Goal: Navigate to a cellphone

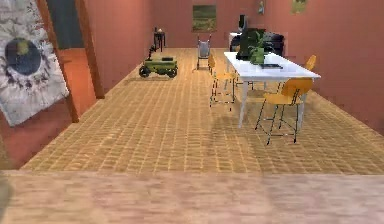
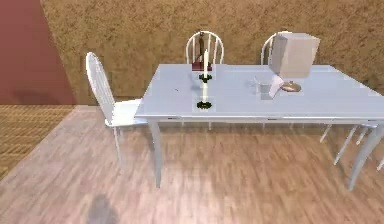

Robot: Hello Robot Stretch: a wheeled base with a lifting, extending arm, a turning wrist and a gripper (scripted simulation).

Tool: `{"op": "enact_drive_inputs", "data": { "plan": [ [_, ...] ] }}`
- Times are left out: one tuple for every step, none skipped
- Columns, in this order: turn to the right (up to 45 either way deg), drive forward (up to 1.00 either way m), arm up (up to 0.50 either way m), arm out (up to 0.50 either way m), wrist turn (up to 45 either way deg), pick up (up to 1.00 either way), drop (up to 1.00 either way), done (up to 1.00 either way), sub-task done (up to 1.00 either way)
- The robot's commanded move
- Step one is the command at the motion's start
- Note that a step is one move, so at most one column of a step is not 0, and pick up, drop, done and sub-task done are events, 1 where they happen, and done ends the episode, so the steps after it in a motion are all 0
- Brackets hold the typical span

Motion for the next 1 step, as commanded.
{"op": "enact_drive_inputs", "data": {
  "plan": [
    [0.0, 0.65, 0.0, 0.0, 0.0, 0.0, 0.0, 0.0, 0.0]
  ]
}}
